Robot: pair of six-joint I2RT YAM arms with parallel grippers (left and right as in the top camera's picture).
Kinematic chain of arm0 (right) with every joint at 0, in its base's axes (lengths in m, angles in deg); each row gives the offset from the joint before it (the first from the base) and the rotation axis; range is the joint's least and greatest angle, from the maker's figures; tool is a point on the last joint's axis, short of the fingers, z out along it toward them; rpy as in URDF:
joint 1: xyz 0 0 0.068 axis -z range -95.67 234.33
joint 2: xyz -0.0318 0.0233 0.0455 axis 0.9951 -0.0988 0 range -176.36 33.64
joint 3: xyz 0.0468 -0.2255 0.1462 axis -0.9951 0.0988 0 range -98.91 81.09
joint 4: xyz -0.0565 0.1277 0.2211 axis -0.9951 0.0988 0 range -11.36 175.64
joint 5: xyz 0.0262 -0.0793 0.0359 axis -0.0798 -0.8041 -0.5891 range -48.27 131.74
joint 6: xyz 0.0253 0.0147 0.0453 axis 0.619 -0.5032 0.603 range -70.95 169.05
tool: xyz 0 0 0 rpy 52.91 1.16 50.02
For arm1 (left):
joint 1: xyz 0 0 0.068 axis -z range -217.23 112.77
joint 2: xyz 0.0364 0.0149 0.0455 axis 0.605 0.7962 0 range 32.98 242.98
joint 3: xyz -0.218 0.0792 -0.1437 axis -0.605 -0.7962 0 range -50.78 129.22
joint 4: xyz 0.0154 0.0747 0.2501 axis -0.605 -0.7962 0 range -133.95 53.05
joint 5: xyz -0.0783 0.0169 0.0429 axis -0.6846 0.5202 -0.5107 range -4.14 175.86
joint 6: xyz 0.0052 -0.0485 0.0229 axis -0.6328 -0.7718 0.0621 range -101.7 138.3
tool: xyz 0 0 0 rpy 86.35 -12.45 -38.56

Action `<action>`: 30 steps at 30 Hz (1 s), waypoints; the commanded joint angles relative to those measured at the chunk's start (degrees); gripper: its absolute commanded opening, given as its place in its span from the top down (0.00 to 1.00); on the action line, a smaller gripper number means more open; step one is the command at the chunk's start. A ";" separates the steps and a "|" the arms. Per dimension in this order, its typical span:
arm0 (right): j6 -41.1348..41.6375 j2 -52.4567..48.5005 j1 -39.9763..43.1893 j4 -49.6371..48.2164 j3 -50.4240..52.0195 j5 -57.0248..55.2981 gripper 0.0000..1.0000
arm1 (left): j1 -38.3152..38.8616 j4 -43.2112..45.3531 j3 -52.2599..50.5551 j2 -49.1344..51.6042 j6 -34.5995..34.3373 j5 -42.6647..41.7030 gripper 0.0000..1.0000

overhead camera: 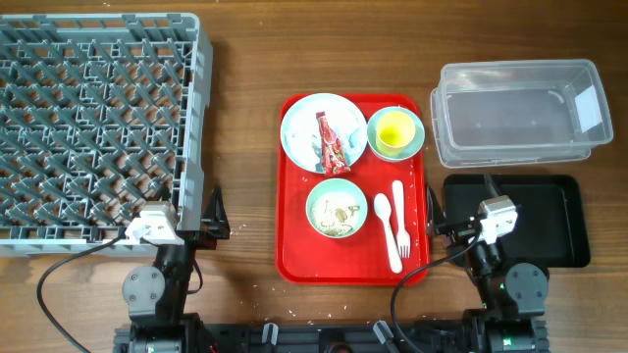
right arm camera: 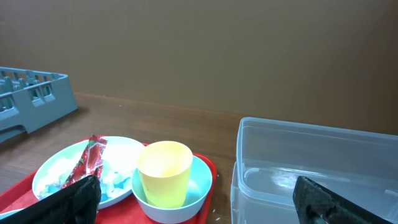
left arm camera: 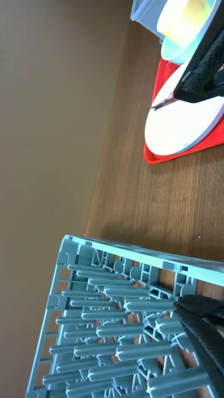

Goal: Sort waste into correct bins and load items into the dishwasher rack

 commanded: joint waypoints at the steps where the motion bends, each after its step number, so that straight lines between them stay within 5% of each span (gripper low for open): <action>1: -0.28 0.20 -0.33 -0.13 0.46 -0.50 0.00 | -0.31 0.00 -0.48 0.02 0.72 -0.31 0.00; 6: -0.31 0.20 -0.33 -0.13 0.46 -0.50 0.00 | -0.31 0.11 -0.48 0.02 0.09 -0.68 0.00; 12: -0.28 0.20 -0.33 -0.13 0.46 -0.50 0.00 | -0.26 1.18 -0.48 0.02 -25.70 -26.38 0.00; 17: -0.28 0.20 -0.33 -0.13 0.46 -0.50 0.00 | -0.26 6.73 -0.48 0.02 -38.64 -28.28 0.00; 23: -0.28 0.20 -0.33 -0.13 0.46 -0.50 0.00 | -0.28 24.35 0.44 0.02 -38.53 -32.20 0.00; 30: -0.28 0.20 -0.33 -0.13 0.46 -0.50 0.00 | -0.26 15.65 8.11 3.65 -30.51 -31.87 0.00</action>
